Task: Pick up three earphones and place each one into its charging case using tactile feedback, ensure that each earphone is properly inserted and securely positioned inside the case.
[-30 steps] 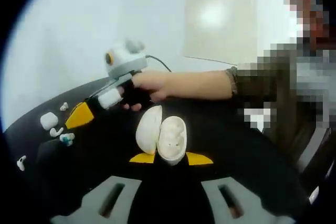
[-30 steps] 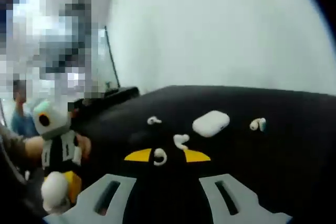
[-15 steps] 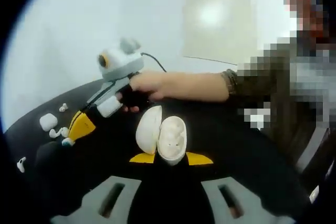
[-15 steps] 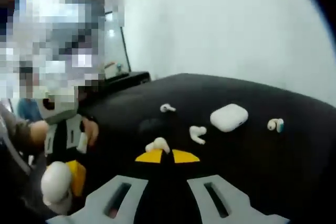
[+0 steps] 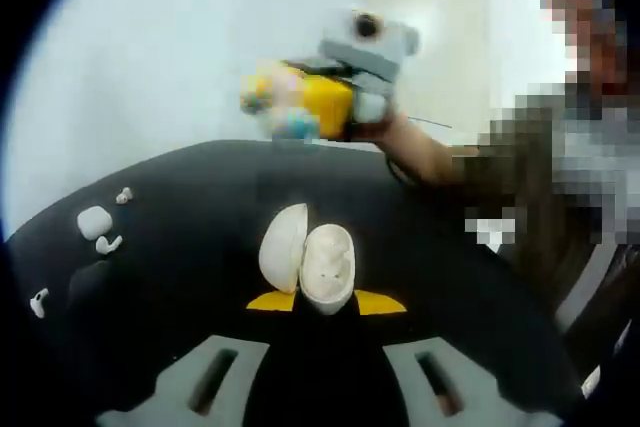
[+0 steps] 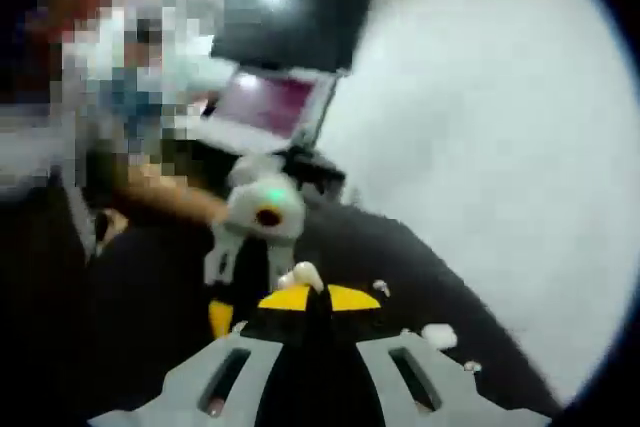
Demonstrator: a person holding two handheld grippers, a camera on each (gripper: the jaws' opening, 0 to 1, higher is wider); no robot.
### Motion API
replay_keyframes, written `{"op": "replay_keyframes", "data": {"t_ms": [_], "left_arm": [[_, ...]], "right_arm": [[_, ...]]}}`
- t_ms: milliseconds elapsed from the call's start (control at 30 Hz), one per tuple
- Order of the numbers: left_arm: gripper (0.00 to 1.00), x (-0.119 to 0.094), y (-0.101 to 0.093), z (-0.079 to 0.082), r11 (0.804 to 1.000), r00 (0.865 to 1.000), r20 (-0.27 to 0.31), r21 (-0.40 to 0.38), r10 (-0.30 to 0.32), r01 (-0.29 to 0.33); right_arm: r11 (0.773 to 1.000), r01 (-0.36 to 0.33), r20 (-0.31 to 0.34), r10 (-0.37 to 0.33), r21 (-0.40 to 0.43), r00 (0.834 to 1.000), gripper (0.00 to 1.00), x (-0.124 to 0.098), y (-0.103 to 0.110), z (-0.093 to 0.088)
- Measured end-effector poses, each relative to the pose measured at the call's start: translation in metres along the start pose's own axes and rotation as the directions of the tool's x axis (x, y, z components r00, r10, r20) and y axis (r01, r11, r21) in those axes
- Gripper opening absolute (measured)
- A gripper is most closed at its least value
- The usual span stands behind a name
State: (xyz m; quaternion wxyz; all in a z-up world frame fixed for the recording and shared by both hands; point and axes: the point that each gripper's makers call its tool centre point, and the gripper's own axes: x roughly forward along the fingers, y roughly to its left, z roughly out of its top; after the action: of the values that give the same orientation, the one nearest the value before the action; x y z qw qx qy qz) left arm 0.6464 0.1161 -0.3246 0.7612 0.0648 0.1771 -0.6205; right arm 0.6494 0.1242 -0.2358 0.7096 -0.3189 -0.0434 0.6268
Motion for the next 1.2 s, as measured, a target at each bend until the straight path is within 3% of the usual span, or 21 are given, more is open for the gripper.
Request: {"op": "replay_keyframes", "data": {"t_ms": [100,167,333,600,733,900,933,1000,1067,1200], "left_arm": [[0.16,0.001,0.001,0.000,1.000,1.000,0.001,-0.003,0.006,-0.006],[0.16,0.001,0.000,-0.001,1.000,1.000,0.001,-0.003,0.009,-0.009],[0.16,0.000,0.000,-0.001,1.000,1.000,0.003,0.000,0.011,-0.011],[0.16,-0.002,0.001,-0.001,1.000,1.000,0.003,-0.005,0.010,-0.010],[0.16,-0.002,0.002,-0.001,1.000,1.000,0.003,-0.005,0.011,-0.011],[0.16,-0.002,0.002,-0.001,1.000,1.000,0.002,-0.005,0.011,-0.011],[0.16,-0.002,0.002,-0.001,1.000,1.000,0.002,-0.004,0.012,-0.012],[0.16,-0.002,0.003,-0.001,1.000,1.000,-0.002,-0.004,0.012,-0.012],[0.16,-0.002,0.004,-0.001,1.000,1.000,-0.001,-0.001,0.014,-0.014],[0.16,-0.002,0.005,-0.001,1.000,1.000,-0.001,0.000,0.013,-0.013]], "right_arm": [[0.985,-0.007,-0.127,-0.015,-0.173,0.992,0.07,0.000,0.008,-0.015],[0.973,-0.039,-0.185,-0.004,-0.229,0.983,0.07,0.003,0.014,-0.024],[0.960,-0.060,-0.212,0.001,-0.274,0.977,0.07,0.011,0.022,-0.028],[0.921,-0.068,-0.311,-0.059,-0.383,0.949,0.07,0.018,0.020,-0.032],[0.868,-0.096,-0.416,-0.133,-0.486,0.900,0.07,0.018,0.018,-0.039],[0.811,-0.137,-0.476,-0.189,-0.569,0.859,0.07,0.026,0.025,-0.036],[0.779,-0.152,-0.484,-0.212,-0.608,0.849,0.07,0.030,0.026,-0.034],[0.766,-0.162,-0.492,-0.222,-0.622,0.842,0.07,0.035,0.029,-0.034],[0.736,-0.177,-0.507,-0.252,-0.653,0.824,0.07,0.035,0.027,-0.035],[0.720,-0.183,-0.507,-0.262,-0.669,0.821,0.07,0.034,0.029,-0.035]]}}
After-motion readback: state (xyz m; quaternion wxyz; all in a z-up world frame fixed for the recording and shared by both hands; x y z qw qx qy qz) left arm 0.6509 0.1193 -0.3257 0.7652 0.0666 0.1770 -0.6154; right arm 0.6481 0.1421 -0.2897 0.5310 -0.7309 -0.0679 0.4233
